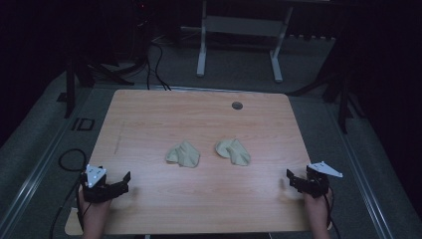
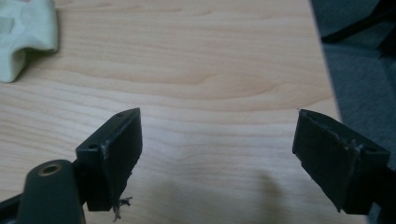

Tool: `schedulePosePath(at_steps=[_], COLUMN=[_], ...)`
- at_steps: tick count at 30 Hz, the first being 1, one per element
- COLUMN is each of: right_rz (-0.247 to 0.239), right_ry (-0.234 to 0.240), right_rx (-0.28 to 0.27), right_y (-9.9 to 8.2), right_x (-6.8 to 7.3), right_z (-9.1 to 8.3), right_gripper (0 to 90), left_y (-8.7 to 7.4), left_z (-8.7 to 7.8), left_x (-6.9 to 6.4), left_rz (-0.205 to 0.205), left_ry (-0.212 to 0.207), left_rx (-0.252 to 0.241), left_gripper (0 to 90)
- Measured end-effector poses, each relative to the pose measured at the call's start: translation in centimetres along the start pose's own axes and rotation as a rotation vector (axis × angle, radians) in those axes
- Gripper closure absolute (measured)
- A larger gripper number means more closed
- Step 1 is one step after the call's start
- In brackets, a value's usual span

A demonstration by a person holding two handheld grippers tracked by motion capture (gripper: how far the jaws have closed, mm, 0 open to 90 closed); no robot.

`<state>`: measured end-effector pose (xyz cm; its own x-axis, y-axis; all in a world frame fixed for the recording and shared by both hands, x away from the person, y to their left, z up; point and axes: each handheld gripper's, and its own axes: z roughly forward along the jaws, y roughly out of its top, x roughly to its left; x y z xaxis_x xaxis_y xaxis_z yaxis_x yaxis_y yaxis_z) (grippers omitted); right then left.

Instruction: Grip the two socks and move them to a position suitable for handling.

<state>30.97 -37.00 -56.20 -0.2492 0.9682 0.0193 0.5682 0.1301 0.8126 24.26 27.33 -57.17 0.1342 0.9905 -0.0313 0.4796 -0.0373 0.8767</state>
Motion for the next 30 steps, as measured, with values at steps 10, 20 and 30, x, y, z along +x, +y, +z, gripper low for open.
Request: schedulePosePath(at_steps=[10, 20, 30], right_rz=[0.008, -0.069, -0.132], right_ry=[0.076, 0.12, 0.219], right_rx=[0.084, 0.136, 0.179], right_y=[1.3, 3.7, 6.3], right_x=[0.7, 2.3, 6.0], right_z=[0.4, 1.0, 3.1], right_gripper=[14.8, 14.8, 14.0], left_y=[0.4, -0.1, -0.1], left_z=[-0.3, -1.0, -0.7], left_x=[0.2, 0.5, -0.4], left_rz=[0.023, -0.009, 0.003], left_ry=[-0.045, -0.084, -0.107], left_rx=[-0.02, -0.01, 0.004], left_gripper=[1.2, 1.2, 1.2])
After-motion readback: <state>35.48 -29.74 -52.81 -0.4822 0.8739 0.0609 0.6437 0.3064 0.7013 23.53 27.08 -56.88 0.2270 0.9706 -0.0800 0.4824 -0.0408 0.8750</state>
